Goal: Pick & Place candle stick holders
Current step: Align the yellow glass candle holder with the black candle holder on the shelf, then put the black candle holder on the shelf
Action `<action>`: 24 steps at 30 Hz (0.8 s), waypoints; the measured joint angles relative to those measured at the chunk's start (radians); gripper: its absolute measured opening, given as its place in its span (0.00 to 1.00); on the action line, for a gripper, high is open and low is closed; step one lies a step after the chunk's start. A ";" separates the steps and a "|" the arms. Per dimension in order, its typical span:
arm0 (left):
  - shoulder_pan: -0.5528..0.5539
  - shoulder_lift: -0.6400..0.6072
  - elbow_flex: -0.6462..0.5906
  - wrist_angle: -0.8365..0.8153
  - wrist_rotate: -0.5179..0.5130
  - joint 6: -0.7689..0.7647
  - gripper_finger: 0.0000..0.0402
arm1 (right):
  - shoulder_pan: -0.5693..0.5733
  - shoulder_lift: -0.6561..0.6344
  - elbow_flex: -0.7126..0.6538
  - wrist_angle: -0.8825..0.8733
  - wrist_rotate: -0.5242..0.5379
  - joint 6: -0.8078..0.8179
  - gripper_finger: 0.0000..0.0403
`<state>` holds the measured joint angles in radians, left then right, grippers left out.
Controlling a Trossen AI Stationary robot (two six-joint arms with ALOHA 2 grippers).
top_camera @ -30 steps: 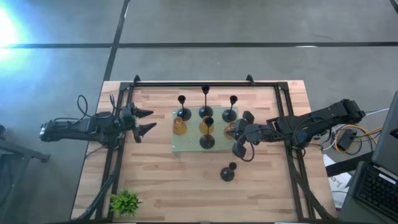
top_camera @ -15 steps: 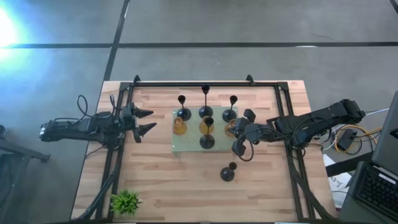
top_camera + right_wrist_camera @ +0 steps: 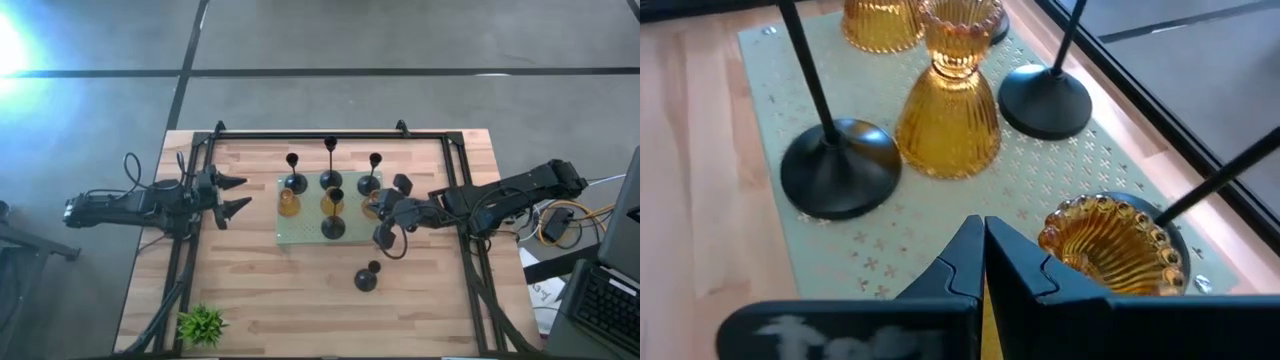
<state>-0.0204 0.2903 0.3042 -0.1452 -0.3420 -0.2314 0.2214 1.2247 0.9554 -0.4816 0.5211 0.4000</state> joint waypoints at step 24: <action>0.000 0.000 0.000 0.007 0.000 -0.003 0.78 | 0.413 -0.008 0.280 -0.461 0.259 0.185 0.02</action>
<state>-0.0204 0.2905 0.3041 -0.1386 -0.3420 -0.2339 0.6347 1.2163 1.2352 -0.9423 0.7799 0.5855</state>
